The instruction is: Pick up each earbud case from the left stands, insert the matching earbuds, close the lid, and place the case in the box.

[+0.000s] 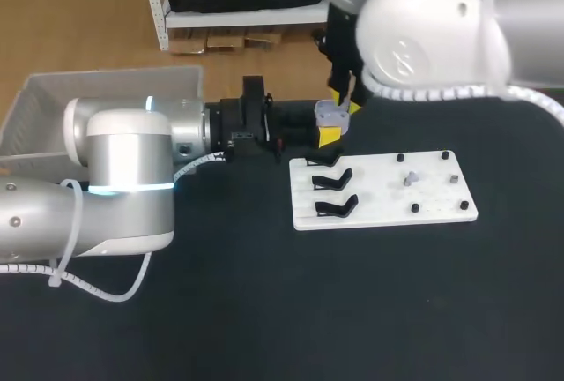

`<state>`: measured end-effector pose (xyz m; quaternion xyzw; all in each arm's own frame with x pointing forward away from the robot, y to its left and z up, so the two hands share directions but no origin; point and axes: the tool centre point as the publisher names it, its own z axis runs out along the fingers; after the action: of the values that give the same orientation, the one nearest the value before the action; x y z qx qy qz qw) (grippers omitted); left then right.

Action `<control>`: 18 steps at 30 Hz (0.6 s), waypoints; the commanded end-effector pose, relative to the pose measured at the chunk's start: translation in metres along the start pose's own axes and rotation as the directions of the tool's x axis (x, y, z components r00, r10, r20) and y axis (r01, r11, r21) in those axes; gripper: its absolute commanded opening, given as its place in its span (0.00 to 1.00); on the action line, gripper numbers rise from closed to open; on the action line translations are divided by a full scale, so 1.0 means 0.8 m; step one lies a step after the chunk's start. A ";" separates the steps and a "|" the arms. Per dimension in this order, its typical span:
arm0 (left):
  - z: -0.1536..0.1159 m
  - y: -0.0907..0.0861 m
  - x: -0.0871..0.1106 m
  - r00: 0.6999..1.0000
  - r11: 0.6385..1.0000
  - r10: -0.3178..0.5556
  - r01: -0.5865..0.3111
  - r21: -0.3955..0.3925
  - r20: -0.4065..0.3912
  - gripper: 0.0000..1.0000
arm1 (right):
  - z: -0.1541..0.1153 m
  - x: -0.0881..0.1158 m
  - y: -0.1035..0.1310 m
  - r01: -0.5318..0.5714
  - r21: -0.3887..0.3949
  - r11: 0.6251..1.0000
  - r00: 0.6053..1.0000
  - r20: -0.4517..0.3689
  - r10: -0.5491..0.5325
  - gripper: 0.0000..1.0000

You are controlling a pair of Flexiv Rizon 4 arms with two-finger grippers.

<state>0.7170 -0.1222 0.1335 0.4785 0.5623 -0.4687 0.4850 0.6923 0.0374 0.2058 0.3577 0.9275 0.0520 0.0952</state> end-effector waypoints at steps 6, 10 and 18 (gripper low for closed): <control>0.000 0.001 0.001 1.000 1.000 0.001 -0.001 -0.001 0.002 0.00 | 0.007 0.004 0.013 -0.001 0.075 0.997 1.000 -0.004 0.001 0.00; 0.000 0.001 0.001 1.000 1.000 0.001 -0.001 -0.001 0.002 0.00 | 0.011 0.005 0.016 0.003 0.078 0.997 1.000 -0.005 -0.003 0.00; 0.000 0.001 0.001 1.000 1.000 0.001 -0.001 -0.001 0.002 0.00 | 0.018 0.005 0.022 0.013 0.091 0.996 1.000 -0.006 -0.012 0.00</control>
<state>0.7170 -0.1222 0.1335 0.4785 0.5623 -0.4687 0.4850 0.6996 0.0506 0.1948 0.3556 0.9311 0.0147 0.0801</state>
